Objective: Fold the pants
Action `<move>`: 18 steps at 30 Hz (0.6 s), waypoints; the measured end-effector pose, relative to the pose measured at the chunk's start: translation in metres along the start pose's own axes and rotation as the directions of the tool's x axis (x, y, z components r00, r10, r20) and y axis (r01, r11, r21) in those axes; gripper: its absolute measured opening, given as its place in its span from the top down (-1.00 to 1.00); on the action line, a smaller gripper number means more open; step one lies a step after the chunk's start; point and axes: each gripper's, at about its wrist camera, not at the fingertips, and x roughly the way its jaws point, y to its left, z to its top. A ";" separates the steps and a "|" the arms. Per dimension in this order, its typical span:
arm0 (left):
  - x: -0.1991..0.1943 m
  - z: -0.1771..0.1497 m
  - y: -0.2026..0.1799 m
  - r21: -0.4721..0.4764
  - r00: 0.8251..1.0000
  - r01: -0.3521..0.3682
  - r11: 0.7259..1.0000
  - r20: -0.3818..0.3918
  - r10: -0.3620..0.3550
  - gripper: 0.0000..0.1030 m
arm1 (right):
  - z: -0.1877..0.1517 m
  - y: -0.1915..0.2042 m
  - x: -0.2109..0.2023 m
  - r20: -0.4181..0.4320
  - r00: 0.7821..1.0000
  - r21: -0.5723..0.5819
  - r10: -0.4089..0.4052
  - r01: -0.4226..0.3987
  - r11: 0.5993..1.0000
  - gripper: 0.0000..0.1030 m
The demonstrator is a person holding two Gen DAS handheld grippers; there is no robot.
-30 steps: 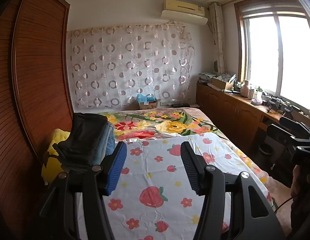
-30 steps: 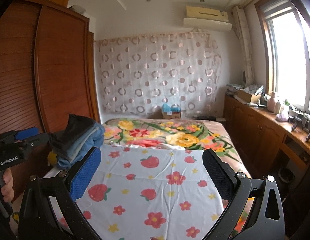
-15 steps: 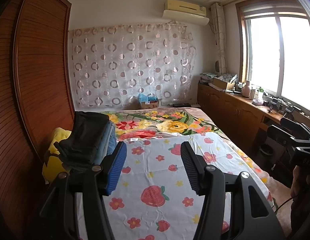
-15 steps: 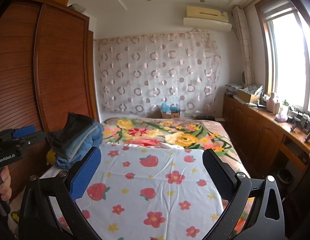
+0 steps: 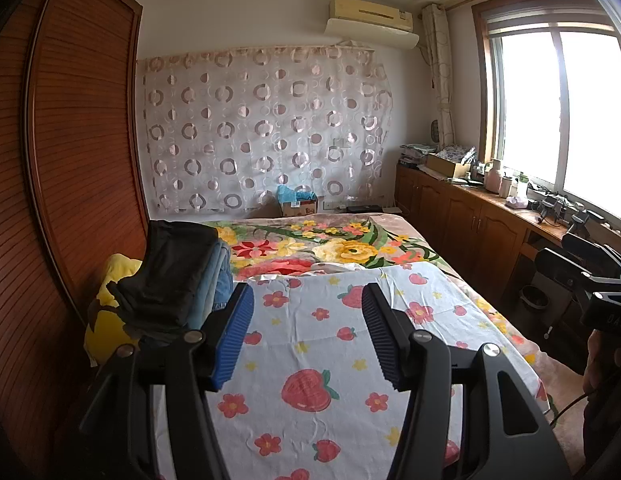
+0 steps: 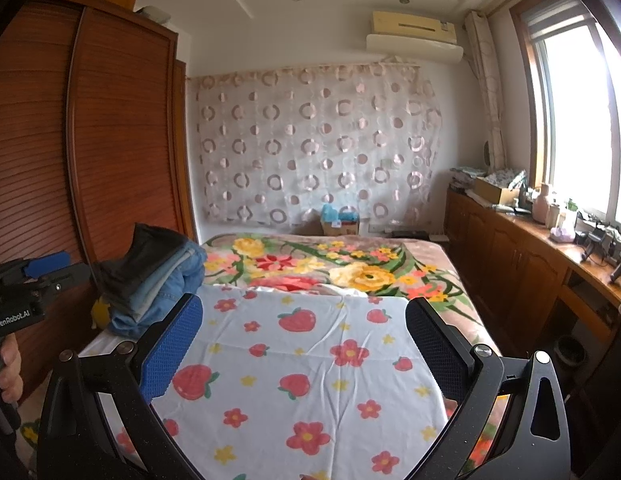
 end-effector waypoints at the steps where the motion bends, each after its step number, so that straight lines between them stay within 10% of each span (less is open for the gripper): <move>1: 0.000 -0.001 0.001 0.000 1.000 0.001 1.000 0.000 -0.001 -0.09 | 0.000 0.000 0.000 0.000 1.000 0.001 0.001 -0.001 1.000 -1.00; 18: 0.001 -0.003 0.002 0.000 1.000 -0.002 1.000 0.002 0.002 -0.09 | 0.001 0.000 0.000 0.000 1.000 -0.001 0.001 -0.001 1.000 -1.00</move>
